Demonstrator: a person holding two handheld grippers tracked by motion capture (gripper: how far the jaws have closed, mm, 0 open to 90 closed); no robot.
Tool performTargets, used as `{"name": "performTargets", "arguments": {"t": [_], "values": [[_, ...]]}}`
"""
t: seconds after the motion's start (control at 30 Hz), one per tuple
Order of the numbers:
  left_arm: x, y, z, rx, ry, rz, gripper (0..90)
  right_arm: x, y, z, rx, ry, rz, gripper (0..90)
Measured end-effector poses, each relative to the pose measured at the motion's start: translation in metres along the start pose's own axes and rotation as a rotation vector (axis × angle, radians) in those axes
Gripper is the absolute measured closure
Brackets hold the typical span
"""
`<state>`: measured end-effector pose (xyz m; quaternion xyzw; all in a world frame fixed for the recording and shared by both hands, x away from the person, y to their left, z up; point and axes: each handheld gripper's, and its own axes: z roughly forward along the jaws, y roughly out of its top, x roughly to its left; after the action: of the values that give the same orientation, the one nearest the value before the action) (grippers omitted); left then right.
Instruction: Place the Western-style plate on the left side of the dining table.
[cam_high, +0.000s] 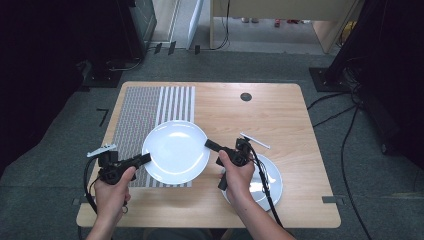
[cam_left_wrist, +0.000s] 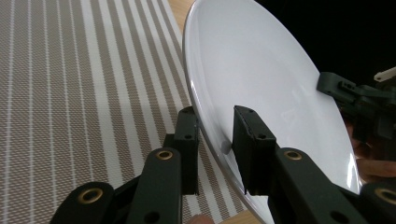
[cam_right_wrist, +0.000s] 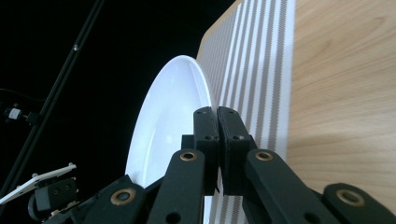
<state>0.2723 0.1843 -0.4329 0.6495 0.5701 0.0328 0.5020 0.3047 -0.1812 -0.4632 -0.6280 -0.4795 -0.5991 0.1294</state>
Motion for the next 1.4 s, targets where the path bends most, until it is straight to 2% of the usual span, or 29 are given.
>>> {"name": "performTargets", "arguments": {"t": [0.13,0.37,0.57,0.63,0.8,1.07,1.4], "values": [[0.007,0.005,-0.005,0.010,0.016,0.005,71.9,0.006,-0.001,0.009,0.005,0.003,-0.015,88.7],[0.017,0.014,-0.015,0.002,0.056,0.014,72.1,0.011,-0.007,0.027,0.035,0.006,0.001,88.7],[0.032,0.019,-0.019,-0.002,0.078,-0.006,72.1,0.015,-0.011,0.044,0.046,0.002,0.011,88.7],[0.041,0.020,-0.019,-0.005,0.084,-0.026,72.0,0.017,-0.010,0.055,0.059,-0.005,0.009,88.7],[0.050,0.024,-0.019,-0.012,0.097,-0.040,71.8,0.020,-0.009,0.068,0.060,-0.015,0.001,88.7],[0.064,0.032,-0.014,-0.017,0.120,-0.069,71.7,0.022,-0.006,0.088,0.057,-0.023,0.007,88.7],[0.076,0.042,0.005,0.010,0.140,-0.089,71.7,0.007,0.002,0.108,0.038,-0.050,0.029,88.7]]}}
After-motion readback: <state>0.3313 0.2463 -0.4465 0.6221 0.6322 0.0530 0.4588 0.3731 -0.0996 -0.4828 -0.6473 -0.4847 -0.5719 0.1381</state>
